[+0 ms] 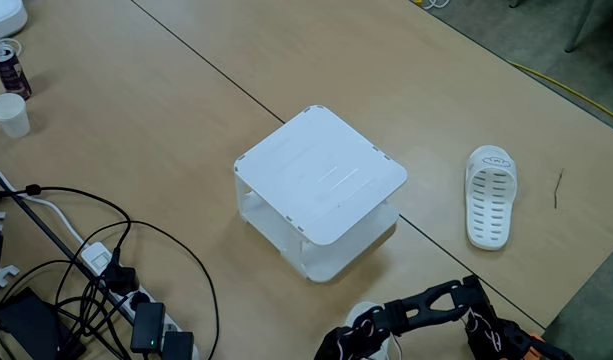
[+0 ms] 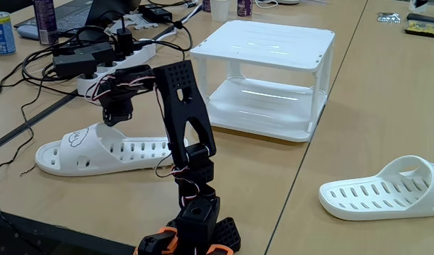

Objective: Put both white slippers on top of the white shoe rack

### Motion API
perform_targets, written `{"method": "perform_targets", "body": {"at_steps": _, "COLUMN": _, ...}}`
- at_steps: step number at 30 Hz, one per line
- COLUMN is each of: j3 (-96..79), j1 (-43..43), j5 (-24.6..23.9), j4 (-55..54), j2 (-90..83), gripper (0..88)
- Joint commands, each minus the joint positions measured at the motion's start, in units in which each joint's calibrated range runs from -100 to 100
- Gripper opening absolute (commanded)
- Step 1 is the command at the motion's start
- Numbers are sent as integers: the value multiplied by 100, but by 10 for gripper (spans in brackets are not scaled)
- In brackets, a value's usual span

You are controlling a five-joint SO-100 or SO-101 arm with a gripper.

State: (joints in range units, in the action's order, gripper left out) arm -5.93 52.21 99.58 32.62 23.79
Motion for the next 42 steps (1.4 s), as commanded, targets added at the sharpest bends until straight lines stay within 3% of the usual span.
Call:
{"method": "perform_targets", "body": {"at_steps": 1, "j3": -521, "j1": -40, "j5": 42, "j4": 60, "j2": -213, "gripper": 8}}
{"method": "perform_targets", "body": {"at_steps": 8, "j3": 1040, "j1": -772, "j5": 42, "j4": 112, "j2": -389, "gripper": 8}}
{"method": "perform_targets", "body": {"at_steps": 14, "j3": 913, "j1": -1463, "j5": 42, "j4": 146, "j2": -633, "gripper": 8}}
{"method": "perform_targets", "body": {"at_steps": 22, "j3": -990, "j1": -1718, "j5": 42, "j4": 1337, "j2": -2232, "gripper": 8}}
{"method": "perform_targets", "body": {"at_steps": 33, "j3": -4075, "j1": -1751, "j5": 42, "j4": 1553, "j2": -4984, "gripper": 8}}
{"method": "perform_targets", "body": {"at_steps": 42, "j3": -5627, "j1": -1882, "j5": 42, "j4": 1604, "j2": -5833, "gripper": 8}}
